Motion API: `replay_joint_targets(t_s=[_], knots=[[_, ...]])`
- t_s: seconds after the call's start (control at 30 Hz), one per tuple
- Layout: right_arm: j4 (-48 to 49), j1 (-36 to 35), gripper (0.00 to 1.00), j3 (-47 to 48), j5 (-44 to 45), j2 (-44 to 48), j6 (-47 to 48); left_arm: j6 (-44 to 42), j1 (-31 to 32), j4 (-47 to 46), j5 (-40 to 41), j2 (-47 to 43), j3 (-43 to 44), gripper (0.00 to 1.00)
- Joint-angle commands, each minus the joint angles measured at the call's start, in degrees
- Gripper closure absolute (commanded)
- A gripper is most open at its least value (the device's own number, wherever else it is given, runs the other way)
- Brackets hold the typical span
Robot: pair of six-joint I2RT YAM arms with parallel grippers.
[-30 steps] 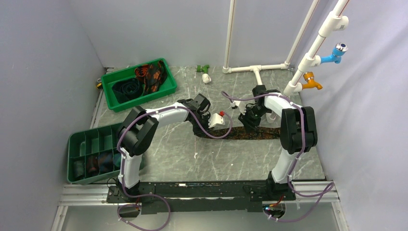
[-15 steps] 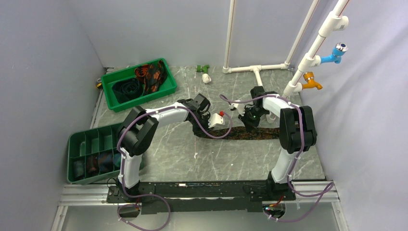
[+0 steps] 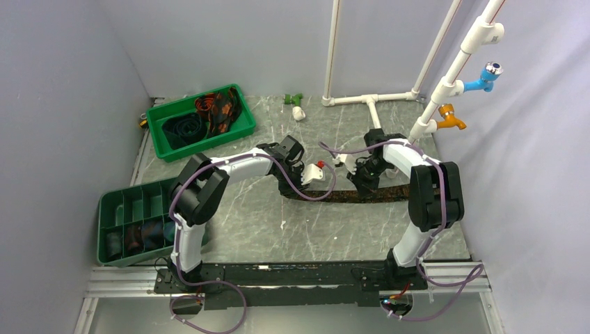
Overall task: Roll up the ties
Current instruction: Roll the tie at the center of the board.
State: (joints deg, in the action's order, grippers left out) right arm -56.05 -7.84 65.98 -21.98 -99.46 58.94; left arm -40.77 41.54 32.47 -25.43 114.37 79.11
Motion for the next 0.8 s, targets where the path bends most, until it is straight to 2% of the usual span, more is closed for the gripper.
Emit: replay_joint_targets(t_s=[0.0,0.2,0.37,0.57,0.77], knots=[[-1.2,-0.6,0.97,-2.0,-1.8,-0.3,-0.2,0.1,-0.3,4.8,0.2,-0.6,0.0,0.73],[5.1,-0.6,0.83,-2.5,1.5,-5.0,-4.0,-0.7,0.0,5.2,0.2,-1.1,-0.7,0.73],[10.2,-0.2,0.81,-2.1,6.3,-8.0,-6.1,-0.1,1.0,4.8,1.3,1.2,0.5,0.72],[6.4,1.0,0.8,2.7,4.0,-8.2,-6.4,1.2,1.1,3.6,0.9,1.7,0.4,0.71],[2.3,1.1,0.79,3.5,2.5,-5.5,-4.6,1.0,1.1,3.9,0.9,1.2,0.1,0.71]])
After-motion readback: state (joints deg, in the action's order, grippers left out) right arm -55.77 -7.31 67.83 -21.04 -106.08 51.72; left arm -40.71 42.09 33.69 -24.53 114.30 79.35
